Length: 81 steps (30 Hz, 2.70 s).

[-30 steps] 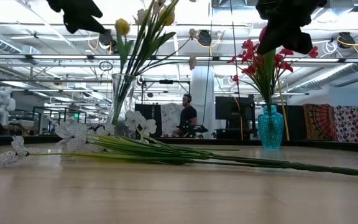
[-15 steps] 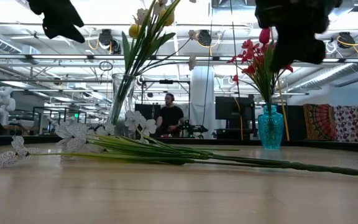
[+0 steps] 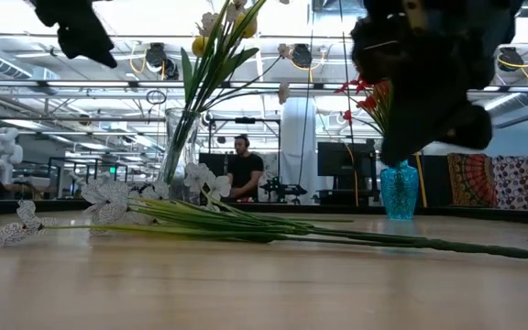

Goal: Sort flowers into vase by color
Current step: Put the white flowers into the transparent flower vase

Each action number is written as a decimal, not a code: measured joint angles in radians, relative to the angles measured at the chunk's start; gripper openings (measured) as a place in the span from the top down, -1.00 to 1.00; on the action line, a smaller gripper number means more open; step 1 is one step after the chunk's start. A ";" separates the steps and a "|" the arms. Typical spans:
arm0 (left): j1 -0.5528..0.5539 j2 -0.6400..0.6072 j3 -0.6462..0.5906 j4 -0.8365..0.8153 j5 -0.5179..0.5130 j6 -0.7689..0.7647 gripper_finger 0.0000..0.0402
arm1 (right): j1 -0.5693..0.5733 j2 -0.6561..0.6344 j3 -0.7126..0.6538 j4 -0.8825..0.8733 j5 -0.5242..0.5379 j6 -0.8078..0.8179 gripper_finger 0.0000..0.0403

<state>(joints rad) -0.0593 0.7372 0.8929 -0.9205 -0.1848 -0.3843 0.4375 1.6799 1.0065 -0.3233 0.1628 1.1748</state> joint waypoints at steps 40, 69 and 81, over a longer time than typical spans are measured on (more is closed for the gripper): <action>-0.002 -0.001 -0.001 -0.117 0.126 0.005 -0.07 | -0.013 0.538 0.725 -0.567 -0.012 -0.257 0.06; -0.310 0.035 -0.185 0.372 0.153 -0.135 -0.07 | 0.159 0.516 0.763 -0.623 -0.089 0.056 0.99; -0.316 0.072 -0.186 0.571 0.149 -0.103 -0.07 | 0.367 0.288 0.770 -0.497 0.587 -0.013 1.00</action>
<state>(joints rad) -0.3752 0.8095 0.7067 -0.3500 -0.0355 -0.4869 0.8042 1.9674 1.7765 -0.8202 0.7497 1.1614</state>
